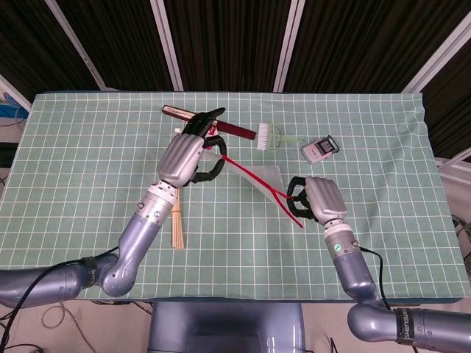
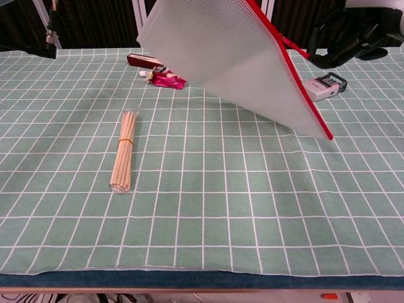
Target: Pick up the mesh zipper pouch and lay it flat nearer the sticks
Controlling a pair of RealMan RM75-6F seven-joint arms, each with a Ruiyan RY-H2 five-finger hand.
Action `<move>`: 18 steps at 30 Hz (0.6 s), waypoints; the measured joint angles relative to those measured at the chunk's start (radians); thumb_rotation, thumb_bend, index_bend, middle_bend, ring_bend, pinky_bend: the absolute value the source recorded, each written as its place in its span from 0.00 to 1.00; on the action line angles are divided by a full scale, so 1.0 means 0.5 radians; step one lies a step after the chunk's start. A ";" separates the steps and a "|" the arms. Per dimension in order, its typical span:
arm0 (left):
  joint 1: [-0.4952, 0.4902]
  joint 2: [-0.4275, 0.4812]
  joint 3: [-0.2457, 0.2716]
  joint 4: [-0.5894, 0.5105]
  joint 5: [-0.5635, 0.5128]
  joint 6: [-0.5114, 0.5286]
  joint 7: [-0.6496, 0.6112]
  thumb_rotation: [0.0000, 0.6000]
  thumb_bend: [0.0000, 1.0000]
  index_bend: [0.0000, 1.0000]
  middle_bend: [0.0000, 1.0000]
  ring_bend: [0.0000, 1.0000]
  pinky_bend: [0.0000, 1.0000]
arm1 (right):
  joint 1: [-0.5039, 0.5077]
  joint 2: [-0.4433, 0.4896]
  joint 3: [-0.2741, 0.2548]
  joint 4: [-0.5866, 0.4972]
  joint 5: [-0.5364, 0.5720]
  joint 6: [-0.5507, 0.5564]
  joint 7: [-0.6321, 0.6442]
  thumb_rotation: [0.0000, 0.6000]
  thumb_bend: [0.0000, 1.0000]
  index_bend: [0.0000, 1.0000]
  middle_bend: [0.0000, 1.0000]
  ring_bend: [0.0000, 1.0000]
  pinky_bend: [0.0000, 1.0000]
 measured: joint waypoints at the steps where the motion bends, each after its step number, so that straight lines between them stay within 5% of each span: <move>1: 0.011 0.019 0.000 -0.001 0.002 0.000 -0.009 1.00 0.43 0.60 0.04 0.00 0.00 | -0.009 0.015 0.004 0.014 0.007 -0.002 0.009 1.00 0.65 0.72 1.00 1.00 0.95; 18: 0.227 0.314 0.079 0.004 0.085 -0.029 -0.198 1.00 0.43 0.60 0.04 0.00 0.00 | -0.147 0.219 0.056 0.177 0.076 -0.061 0.173 1.00 0.65 0.72 1.00 1.00 0.95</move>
